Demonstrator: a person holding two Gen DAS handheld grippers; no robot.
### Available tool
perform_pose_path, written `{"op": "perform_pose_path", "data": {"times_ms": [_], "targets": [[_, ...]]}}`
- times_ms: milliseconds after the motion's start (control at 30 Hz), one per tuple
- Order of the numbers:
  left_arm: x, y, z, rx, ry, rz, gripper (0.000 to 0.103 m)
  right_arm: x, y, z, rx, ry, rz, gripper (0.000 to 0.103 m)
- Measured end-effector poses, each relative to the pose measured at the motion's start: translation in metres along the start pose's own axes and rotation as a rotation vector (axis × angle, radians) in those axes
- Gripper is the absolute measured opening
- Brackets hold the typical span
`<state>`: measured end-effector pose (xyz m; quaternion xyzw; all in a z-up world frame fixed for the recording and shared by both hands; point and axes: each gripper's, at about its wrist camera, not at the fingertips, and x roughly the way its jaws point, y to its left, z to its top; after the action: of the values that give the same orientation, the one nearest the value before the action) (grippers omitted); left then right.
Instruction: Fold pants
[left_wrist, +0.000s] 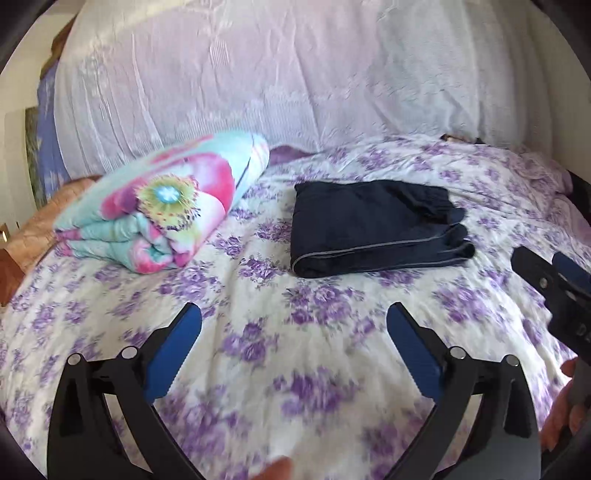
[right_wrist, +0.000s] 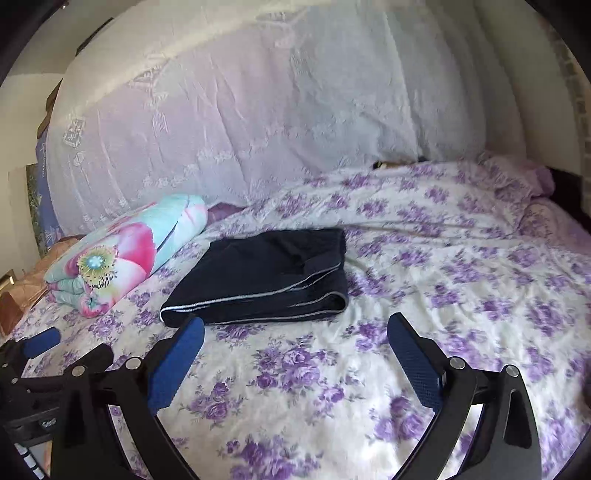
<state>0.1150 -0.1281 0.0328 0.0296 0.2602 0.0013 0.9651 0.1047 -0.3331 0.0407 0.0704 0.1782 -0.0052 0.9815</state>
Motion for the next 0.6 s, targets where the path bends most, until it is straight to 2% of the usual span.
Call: {"op": "perform_pose_path", "data": {"times_ms": [133, 367, 600], "targets": [[-0.007, 0.006, 0.002, -0.04, 0.003, -0.03, 0.098, -0.013, -0.003, -0.001, -0.003, -0.057, -0.047, 0.1], [0.001, -0.004, 0.002, -0.002, 0.005, -0.023, 0.098, 0.01, 0.008, -0.011, -0.062, 0.044, -0.008, 0.1], [0.007, -0.007, 0.004, 0.012, 0.016, -0.027, 0.098, 0.013, 0.013, -0.014, -0.085, 0.06, 0.018, 0.1]]}}
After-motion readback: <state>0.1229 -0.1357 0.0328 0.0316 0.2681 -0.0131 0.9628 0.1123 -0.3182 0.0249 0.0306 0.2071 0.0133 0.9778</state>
